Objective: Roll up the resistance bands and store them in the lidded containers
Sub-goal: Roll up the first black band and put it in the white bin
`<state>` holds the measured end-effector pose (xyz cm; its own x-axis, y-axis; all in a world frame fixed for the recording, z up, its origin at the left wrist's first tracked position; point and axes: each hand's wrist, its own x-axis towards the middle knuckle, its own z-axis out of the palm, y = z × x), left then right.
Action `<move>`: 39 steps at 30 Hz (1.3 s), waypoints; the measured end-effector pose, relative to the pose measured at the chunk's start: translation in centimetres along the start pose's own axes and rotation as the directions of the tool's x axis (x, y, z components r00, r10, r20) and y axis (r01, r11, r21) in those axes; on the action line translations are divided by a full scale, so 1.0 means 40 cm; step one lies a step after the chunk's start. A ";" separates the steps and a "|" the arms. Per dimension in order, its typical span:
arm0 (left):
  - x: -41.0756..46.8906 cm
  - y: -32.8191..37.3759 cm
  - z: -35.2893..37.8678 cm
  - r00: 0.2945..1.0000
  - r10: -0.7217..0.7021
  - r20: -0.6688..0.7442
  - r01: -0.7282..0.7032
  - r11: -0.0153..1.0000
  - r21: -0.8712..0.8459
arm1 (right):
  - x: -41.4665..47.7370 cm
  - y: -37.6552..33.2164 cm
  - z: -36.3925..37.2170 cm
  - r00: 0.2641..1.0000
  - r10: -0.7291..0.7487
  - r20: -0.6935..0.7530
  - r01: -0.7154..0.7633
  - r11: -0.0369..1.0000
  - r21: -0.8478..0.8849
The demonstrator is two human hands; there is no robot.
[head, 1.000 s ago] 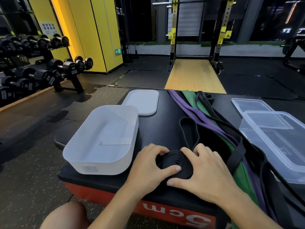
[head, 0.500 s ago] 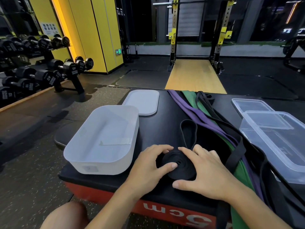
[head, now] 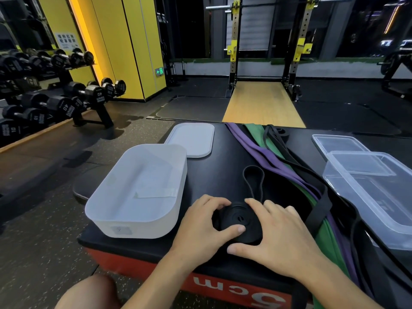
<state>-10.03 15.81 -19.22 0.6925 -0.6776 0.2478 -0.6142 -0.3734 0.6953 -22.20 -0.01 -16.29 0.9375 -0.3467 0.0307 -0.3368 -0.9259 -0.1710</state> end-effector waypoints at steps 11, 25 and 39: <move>0.003 -0.003 -0.010 0.999 -0.015 0.030 0.016 1.000 -0.019 | 0.004 0.016 0.017 1.000 -0.024 -0.014 0.024 1.000 -0.005; 0.001 -0.008 -0.012 0.998 0.056 0.013 -0.056 0.998 -0.007 | 0.003 0.028 0.026 0.998 -0.040 -0.039 0.047 0.978 0.202; -0.006 0.000 -0.012 0.988 0.118 0.103 -0.120 0.993 0.010 | 0.007 0.031 -0.006 0.998 -0.039 0.054 0.013 0.906 0.423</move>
<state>-10.01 16.28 -18.95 0.5725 -0.7785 0.2573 -0.6963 -0.2960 0.6539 -22.40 -1.30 -16.24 0.9534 -0.3014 -0.0156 -0.2559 -0.7800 -0.5711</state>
